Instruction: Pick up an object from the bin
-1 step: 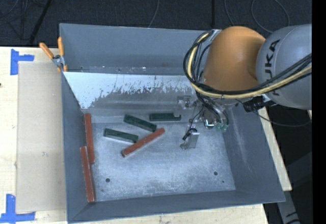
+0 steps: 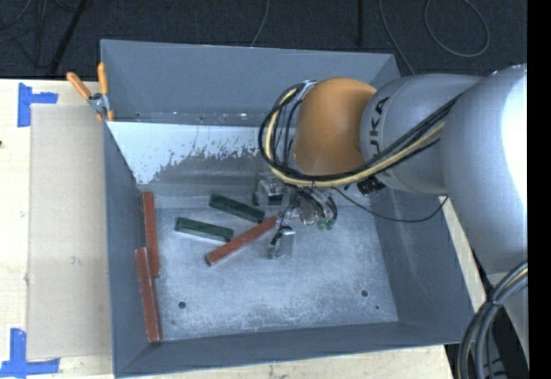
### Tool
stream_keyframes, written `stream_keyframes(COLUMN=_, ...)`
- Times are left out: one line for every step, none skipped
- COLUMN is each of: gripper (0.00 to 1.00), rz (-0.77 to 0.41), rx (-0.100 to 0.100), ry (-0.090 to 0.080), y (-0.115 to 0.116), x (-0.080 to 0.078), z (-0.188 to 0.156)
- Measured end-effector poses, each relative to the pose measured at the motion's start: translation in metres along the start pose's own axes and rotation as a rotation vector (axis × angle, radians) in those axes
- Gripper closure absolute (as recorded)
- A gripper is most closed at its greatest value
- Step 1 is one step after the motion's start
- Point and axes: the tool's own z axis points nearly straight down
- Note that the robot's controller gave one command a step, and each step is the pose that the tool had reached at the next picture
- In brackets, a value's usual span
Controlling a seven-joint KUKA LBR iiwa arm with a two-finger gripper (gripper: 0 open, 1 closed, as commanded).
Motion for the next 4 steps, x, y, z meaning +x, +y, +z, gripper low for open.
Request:
stream_keyframes(gripper=1.00, rz=0.002, rx=0.000, ry=0.003, y=-0.001, x=0.000, z=-0.003)
stream_keyframes(gripper=1.00, rz=-0.472, rx=-0.001, ry=0.003, y=0.016, x=0.004, z=-0.003)
stream_keyframes(gripper=1.00, rz=-0.733, rx=-0.003, ry=0.003, y=0.066, x=-0.007, z=-0.002)
stream_keyframes(gripper=1.00, rz=-0.529, rx=-0.005, ry=0.006, y=0.109, x=0.029, z=-0.037)
